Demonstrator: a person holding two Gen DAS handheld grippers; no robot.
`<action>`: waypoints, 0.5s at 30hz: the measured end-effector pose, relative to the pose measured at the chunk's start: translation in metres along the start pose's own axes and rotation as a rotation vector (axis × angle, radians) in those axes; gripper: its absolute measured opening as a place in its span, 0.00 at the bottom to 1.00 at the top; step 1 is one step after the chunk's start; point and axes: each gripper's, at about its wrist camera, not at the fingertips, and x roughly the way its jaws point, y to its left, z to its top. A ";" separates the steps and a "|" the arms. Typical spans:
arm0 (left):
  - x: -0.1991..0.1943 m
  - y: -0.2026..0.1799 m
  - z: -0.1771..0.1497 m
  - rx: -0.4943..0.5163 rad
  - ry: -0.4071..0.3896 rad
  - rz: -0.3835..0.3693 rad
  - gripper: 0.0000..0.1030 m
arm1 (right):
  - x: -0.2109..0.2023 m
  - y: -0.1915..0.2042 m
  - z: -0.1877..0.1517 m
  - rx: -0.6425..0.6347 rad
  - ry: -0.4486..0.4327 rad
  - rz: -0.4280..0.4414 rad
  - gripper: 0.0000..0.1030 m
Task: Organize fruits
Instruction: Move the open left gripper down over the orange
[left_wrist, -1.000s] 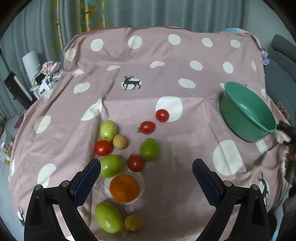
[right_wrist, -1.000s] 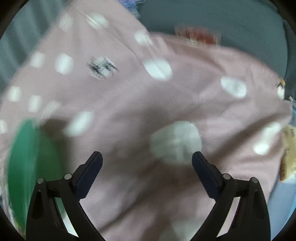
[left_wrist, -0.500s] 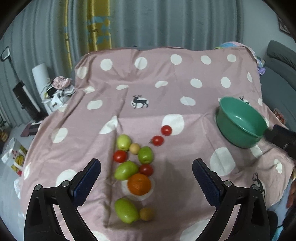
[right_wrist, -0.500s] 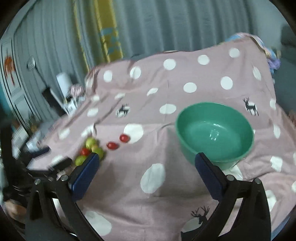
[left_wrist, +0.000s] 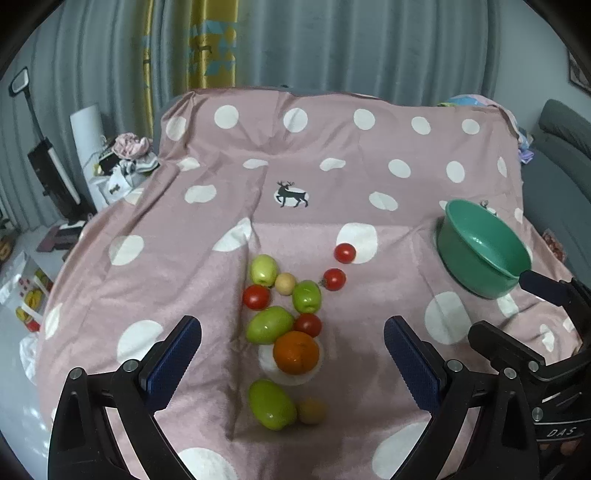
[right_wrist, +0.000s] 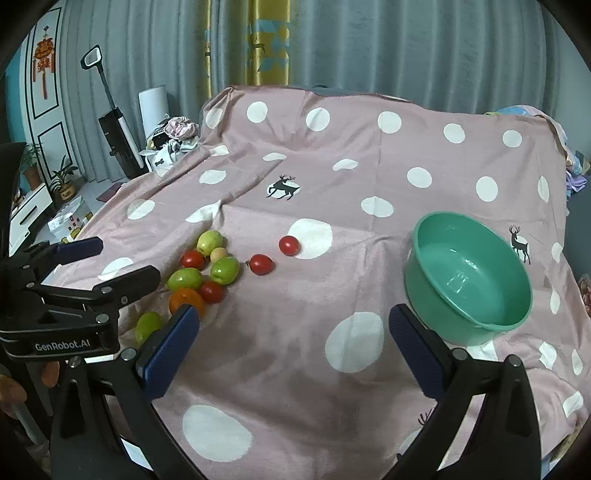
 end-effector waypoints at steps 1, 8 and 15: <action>0.000 0.002 0.000 -0.008 0.007 -0.012 0.96 | -0.001 0.002 0.000 -0.001 -0.008 -0.011 1.00; -0.001 0.010 0.003 -0.043 0.018 -0.090 0.96 | -0.019 0.003 0.002 0.013 -0.127 -0.044 1.00; -0.008 0.030 0.011 -0.172 0.004 -0.412 0.96 | 0.004 -0.018 0.000 0.163 -0.049 0.226 1.00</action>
